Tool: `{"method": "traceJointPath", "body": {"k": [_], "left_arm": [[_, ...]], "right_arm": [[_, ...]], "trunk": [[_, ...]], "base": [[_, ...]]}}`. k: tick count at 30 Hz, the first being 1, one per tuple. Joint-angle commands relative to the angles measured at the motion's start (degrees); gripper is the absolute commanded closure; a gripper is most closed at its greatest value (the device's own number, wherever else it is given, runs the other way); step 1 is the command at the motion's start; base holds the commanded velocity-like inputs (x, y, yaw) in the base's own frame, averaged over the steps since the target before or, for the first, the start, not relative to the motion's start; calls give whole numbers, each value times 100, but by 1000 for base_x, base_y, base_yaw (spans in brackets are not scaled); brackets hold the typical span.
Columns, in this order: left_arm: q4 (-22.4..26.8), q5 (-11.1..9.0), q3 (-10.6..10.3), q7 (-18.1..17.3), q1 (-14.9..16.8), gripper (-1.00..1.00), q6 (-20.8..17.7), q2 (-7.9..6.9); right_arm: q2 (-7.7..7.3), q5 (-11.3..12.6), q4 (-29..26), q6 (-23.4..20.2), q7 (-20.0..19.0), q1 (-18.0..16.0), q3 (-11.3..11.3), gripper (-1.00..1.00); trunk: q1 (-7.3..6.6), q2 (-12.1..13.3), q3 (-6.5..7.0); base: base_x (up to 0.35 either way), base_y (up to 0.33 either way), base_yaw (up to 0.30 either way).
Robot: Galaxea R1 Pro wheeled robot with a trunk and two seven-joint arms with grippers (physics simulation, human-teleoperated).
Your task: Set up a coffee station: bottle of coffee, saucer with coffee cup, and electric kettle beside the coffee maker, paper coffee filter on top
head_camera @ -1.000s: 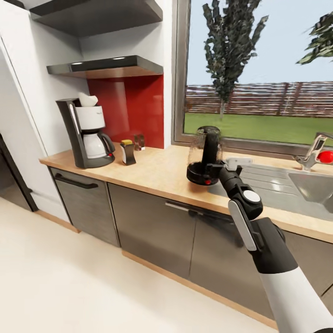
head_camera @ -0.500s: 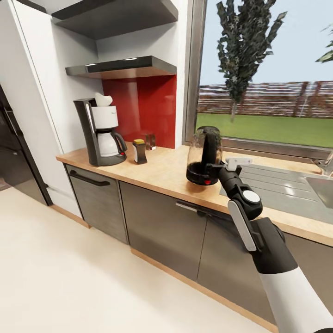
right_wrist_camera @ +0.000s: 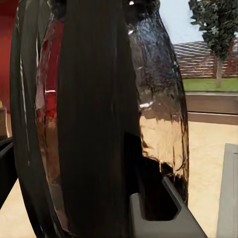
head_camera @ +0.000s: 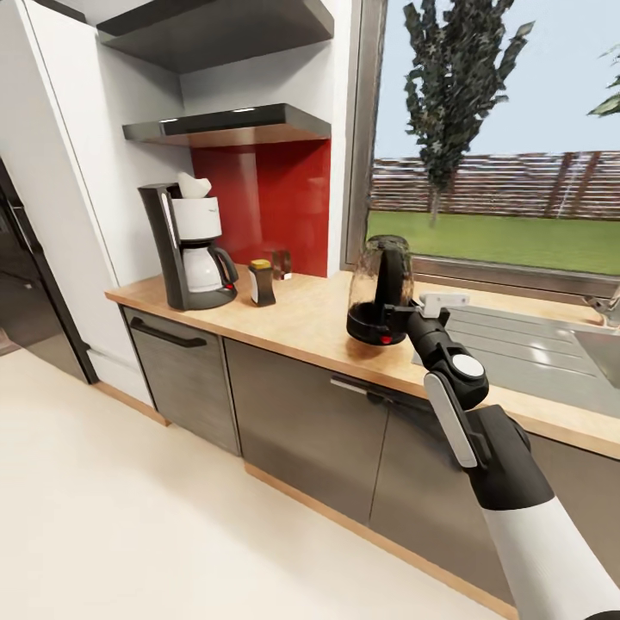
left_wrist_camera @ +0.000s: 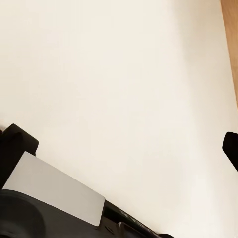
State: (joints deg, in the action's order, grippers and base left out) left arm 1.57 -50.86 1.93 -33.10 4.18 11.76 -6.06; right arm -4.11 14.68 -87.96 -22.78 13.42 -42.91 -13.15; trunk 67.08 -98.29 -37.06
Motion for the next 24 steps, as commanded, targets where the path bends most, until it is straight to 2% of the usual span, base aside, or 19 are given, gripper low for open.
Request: {"method": "traceJointPath", "body": {"k": [1, 15, 20, 24], "left_arm": [[-8, 15, 18, -21, 4, -100, 20, 0], [-8, 15, 18, -52, 4, -100, 19, 0], [-8, 15, 18, -56, 4, -100, 13, -1], [-8, 15, 18, -56, 4, -100, 12, -3]], "right_arm": [[-5, 44, -11, -17, 58, -7, -17, 100], [-2, 44, -11, -6, 64, -7, -25, 100], [-2, 44, -11, -5, 61, -7, -30, 100], [-2, 44, -11, -1, 63, -7, -155, 100]], "trunk": [[0, -3, -5], [0, -3, -5], [0, -3, -5], [0, -3, -5]], "base": [[72, 48, 0], [66, 109, 0], [13, 200, 0], [11, 102, 0]]}}
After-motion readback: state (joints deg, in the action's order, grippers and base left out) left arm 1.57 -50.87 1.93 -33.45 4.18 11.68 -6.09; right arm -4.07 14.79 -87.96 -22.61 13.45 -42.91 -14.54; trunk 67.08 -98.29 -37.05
